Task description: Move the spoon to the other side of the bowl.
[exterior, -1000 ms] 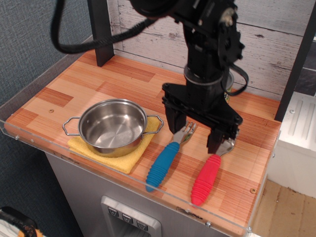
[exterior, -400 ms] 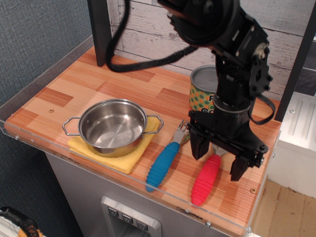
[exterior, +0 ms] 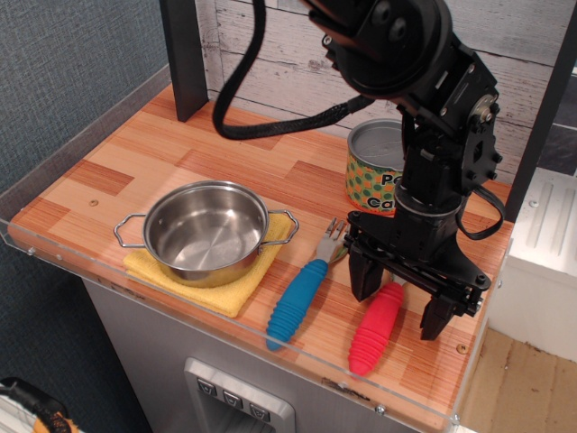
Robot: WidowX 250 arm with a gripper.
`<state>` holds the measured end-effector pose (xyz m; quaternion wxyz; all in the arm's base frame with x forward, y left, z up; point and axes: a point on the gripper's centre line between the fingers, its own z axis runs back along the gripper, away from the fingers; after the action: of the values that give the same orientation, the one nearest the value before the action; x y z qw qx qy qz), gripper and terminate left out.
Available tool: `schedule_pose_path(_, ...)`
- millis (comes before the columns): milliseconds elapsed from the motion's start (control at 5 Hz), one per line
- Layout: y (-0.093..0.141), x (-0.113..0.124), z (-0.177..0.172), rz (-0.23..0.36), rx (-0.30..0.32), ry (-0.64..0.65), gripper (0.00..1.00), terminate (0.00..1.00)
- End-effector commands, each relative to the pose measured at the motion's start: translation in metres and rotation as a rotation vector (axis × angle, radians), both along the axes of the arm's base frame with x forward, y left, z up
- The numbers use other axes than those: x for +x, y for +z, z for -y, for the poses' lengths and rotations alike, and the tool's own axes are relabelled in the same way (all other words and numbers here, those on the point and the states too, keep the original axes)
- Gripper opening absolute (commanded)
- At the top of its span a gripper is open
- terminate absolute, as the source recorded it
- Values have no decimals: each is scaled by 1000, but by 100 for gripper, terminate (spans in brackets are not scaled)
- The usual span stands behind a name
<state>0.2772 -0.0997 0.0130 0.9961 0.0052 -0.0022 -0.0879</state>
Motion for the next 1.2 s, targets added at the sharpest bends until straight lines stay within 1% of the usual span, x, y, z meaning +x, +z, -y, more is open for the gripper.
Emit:
schedule_pose_path(0,2,6,1,6,10,-9,100,0)
schedule_pose_path(200,-1,7,-3,-5,-3,6,0,0)
schedule_pose_path(600,11,3,-16,21,-16,42,0,0)
schedule_pose_path(800,28,1,-26,46,-10,73,0,0)
schedule_pose_path(1000,58,2,-40,53,-21,52,0,0)
